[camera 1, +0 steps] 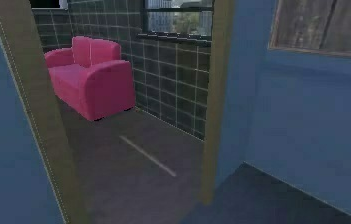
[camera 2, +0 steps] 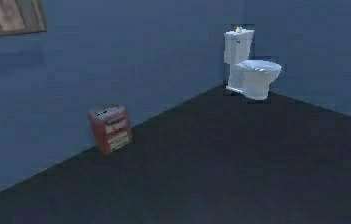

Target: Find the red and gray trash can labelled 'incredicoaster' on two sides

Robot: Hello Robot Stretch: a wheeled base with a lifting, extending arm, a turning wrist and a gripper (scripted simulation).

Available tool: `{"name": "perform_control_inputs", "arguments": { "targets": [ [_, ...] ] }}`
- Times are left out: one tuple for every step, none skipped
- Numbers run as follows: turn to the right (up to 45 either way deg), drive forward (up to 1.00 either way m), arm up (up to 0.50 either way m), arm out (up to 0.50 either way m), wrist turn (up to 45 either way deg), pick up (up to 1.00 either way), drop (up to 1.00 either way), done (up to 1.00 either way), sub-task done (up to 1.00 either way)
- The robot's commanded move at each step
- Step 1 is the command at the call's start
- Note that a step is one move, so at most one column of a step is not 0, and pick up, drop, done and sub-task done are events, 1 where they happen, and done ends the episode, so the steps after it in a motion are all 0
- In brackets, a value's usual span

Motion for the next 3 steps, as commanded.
{"name": "perform_control_inputs", "arguments": {
  "targets": [
    [0.0, 0.75, 0.00, 0.00, 0.0, 0.00, 0.00, 0.00, 0.00],
    [-39.0, 0.00, 0.00, 0.00, 0.0, 0.00, 0.00, 0.00, 0.00],
    [0.0, 1.00, 0.00, 0.00, 0.0, 0.00, 0.00, 0.00, 0.00]
  ]
}}
